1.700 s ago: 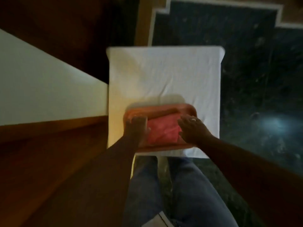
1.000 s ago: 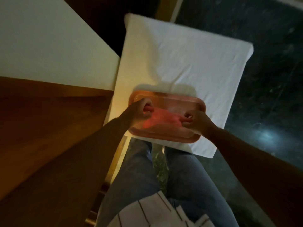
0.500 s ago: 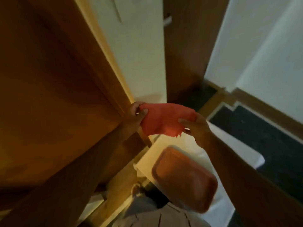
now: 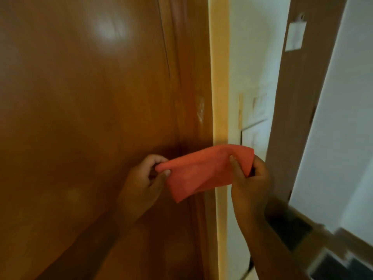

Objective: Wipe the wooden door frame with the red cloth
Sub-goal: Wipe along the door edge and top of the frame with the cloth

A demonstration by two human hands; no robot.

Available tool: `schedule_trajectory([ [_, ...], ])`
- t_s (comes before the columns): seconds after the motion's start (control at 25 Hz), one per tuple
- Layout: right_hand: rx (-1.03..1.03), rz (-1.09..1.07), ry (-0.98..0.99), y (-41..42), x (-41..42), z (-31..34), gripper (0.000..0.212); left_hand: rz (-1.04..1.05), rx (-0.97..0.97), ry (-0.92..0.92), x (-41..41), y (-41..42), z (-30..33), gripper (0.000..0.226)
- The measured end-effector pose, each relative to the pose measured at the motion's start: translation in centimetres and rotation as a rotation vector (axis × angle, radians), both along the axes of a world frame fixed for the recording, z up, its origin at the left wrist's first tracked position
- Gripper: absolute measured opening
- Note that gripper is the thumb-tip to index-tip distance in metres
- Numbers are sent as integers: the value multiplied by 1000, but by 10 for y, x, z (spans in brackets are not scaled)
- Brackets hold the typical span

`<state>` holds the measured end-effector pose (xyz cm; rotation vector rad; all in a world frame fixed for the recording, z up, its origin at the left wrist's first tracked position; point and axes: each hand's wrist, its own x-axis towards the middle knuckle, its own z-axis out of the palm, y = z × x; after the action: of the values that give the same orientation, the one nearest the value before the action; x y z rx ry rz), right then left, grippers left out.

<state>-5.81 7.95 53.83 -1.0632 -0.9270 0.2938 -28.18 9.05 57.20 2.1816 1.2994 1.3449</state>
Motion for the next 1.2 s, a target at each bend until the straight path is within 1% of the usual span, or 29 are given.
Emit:
schedule_trajectory([
  [0.04,54,-16,32,10,-12,12,9,11,46,27,-7,7,11,9],
  [0.08,85,-36,61,19,-22,20,10,27,80,54,-12,14,19,10],
  [0.16,56,-70,51,36,-44,23,19,59,98,122,-23,29,30,27],
  [0.2,13,-70,1,41,-57,17,28,71,77,166,-26,34,32,33],
  [0.28,-48,10,-114,45,-86,4,63,80,53,265,-27,38,38,32],
  [0.32,-76,35,-167,47,-98,1,77,92,76,297,-24,37,46,32],
  [0.36,-98,0,-231,52,-105,4,85,116,147,321,-22,35,59,38],
  [0.4,-90,-80,-307,59,-106,15,88,162,293,360,-21,35,77,42],
  [0.48,17,-220,-498,74,-95,61,88,350,686,486,-20,42,127,46],
  [0.52,103,-279,-587,83,-87,96,83,460,803,546,-21,46,155,51],
  [0.56,194,-360,-672,92,-80,137,77,558,835,594,-23,51,181,58],
  [0.6,269,-442,-742,99,-74,180,69,645,824,619,-26,57,200,64],
  [0.68,325,-562,-802,112,-71,258,63,768,803,627,-29,70,218,71],
  [0.72,342,-606,-810,117,-70,284,63,797,815,638,-29,75,219,72],
  [0.8,384,-624,-827,124,-68,301,64,822,853,656,-31,81,213,72],
  [0.88,444,-571,-822,125,-66,276,63,832,888,651,-34,85,213,72],
  [0.96,444,-546,-843,125,-64,221,65,853,915,647,-34,88,213,72],
  [1.08,308,-483,-939,122,-55,116,68,873,915,667,-33,87,211,71],
  [1.2,155,-445,-1083,109,-47,10,61,856,924,648,-30,85,213,71],
])
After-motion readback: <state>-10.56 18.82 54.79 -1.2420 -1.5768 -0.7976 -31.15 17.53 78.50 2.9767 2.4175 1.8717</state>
